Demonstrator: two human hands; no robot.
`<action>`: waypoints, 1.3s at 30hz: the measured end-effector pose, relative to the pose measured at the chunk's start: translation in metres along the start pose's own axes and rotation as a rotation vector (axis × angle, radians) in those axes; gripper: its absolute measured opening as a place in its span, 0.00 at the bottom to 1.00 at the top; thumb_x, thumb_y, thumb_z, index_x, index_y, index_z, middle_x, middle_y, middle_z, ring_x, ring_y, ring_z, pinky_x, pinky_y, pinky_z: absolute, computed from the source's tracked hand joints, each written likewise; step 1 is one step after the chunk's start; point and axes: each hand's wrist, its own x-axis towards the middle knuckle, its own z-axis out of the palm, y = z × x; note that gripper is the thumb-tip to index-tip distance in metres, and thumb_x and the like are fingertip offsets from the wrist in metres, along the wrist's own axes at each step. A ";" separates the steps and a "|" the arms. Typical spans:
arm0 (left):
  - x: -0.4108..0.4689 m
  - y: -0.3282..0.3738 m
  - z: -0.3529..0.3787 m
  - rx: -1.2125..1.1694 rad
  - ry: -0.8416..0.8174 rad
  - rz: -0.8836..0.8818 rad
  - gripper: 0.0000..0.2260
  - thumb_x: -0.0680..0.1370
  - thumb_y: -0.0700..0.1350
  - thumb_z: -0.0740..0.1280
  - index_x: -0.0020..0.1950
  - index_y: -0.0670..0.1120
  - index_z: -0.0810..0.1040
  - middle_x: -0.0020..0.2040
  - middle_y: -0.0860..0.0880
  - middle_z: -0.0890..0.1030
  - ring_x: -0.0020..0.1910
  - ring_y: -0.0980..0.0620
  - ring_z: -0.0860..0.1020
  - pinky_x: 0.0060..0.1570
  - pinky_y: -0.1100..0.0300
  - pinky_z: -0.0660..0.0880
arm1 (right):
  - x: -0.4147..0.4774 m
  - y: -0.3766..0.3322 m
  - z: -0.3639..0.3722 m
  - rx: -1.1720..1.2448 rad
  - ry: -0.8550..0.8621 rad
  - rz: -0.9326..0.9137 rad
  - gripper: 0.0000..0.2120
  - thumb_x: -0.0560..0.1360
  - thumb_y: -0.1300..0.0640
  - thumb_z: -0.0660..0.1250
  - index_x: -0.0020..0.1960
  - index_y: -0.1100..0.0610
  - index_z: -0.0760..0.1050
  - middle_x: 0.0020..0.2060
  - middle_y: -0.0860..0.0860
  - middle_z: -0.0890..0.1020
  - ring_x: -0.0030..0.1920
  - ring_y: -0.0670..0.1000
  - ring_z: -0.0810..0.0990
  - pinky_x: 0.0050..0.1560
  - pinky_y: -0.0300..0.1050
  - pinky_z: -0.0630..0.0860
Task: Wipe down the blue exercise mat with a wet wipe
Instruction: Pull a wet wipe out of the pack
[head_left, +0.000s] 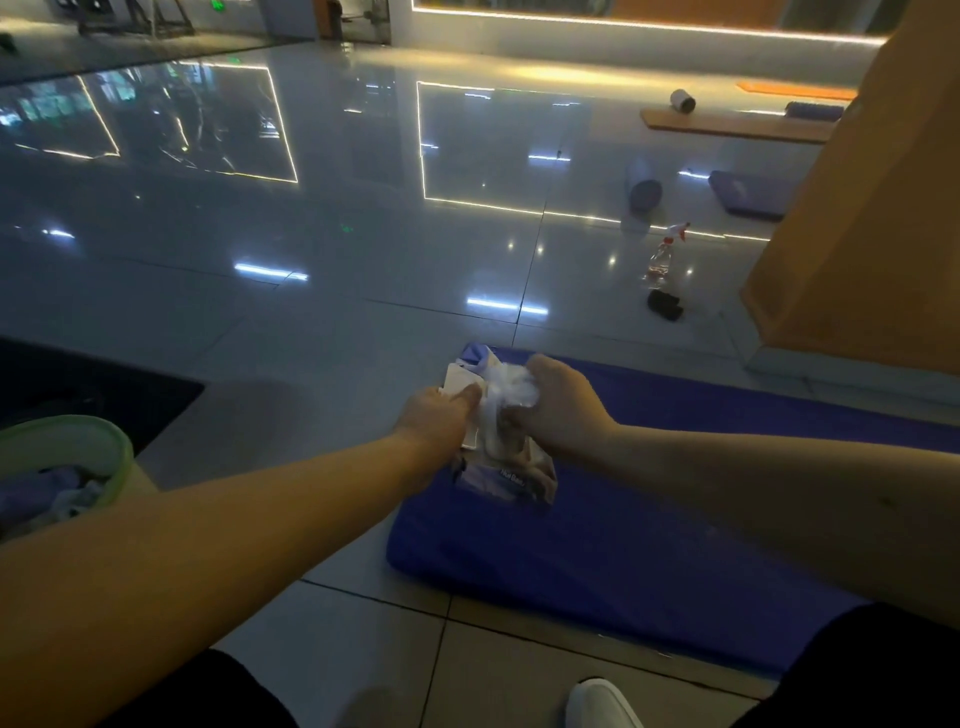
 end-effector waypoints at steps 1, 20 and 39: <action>-0.001 0.001 0.000 -0.005 -0.006 0.005 0.10 0.83 0.52 0.64 0.48 0.47 0.77 0.49 0.42 0.82 0.45 0.42 0.81 0.39 0.54 0.77 | 0.000 -0.001 -0.001 0.039 0.025 0.093 0.16 0.71 0.49 0.75 0.46 0.51 0.67 0.42 0.47 0.74 0.39 0.47 0.72 0.36 0.44 0.68; -0.007 -0.006 0.008 0.285 -0.065 0.235 0.11 0.81 0.50 0.67 0.57 0.45 0.79 0.50 0.43 0.83 0.50 0.44 0.81 0.55 0.42 0.79 | 0.004 -0.010 -0.003 0.228 -0.186 0.599 0.28 0.69 0.54 0.78 0.63 0.60 0.70 0.54 0.56 0.79 0.52 0.56 0.80 0.47 0.49 0.78; 0.005 -0.022 -0.001 0.247 -0.265 0.103 0.12 0.77 0.42 0.73 0.58 0.45 0.76 0.51 0.44 0.82 0.47 0.50 0.82 0.40 0.63 0.81 | 0.009 -0.002 -0.013 0.272 -0.004 0.684 0.20 0.75 0.48 0.72 0.60 0.61 0.75 0.49 0.55 0.80 0.43 0.54 0.79 0.35 0.44 0.73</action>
